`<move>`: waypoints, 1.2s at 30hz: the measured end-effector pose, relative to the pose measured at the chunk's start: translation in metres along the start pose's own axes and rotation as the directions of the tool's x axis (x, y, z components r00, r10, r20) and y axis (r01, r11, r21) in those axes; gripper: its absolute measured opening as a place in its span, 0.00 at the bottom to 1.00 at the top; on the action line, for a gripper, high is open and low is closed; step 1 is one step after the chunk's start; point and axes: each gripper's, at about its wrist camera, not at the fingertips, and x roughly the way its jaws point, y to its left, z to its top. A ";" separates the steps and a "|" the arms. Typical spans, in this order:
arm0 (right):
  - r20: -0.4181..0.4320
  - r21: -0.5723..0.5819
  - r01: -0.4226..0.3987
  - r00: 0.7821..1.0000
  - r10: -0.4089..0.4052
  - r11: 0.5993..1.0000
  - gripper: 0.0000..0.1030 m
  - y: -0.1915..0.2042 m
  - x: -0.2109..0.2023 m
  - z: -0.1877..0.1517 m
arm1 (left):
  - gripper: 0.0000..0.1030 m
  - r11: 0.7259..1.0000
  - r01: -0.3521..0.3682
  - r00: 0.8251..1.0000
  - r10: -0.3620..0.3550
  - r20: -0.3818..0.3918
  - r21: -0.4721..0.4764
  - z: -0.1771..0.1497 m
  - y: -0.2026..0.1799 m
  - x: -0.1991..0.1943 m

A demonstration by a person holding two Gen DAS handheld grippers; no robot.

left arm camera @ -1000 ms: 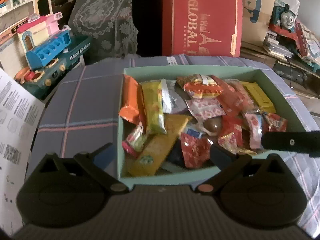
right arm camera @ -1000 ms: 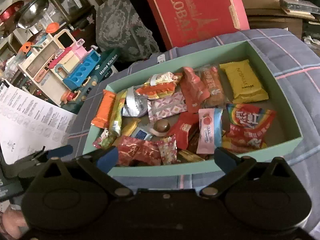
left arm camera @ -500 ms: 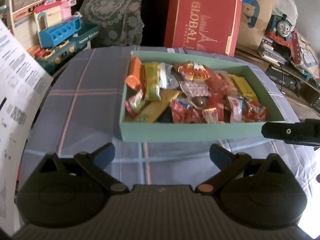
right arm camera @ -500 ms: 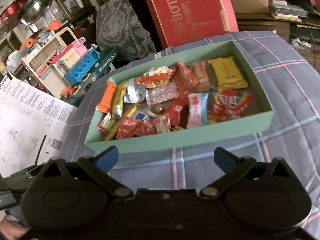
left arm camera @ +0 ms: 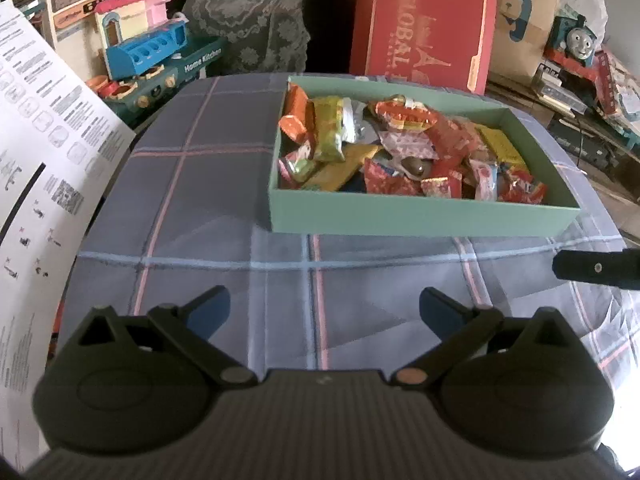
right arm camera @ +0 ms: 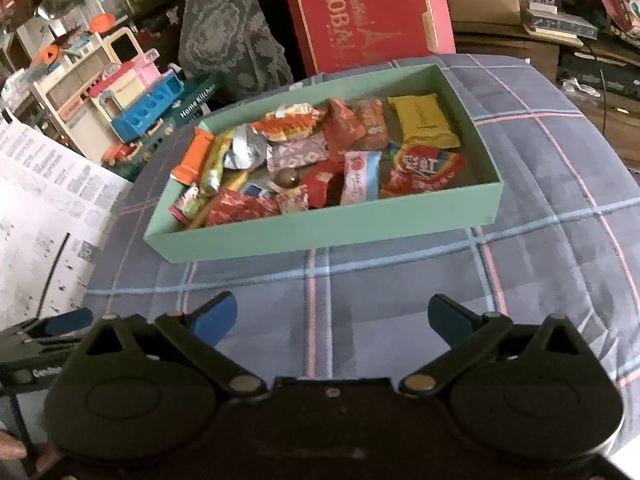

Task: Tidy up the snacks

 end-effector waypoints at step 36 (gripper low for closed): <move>-0.104 -0.011 0.141 0.984 -0.141 0.990 1.00 -0.023 0.022 -0.016 | 1.00 0.997 -0.072 0.994 0.072 -0.077 0.012 -0.008 -0.005 0.021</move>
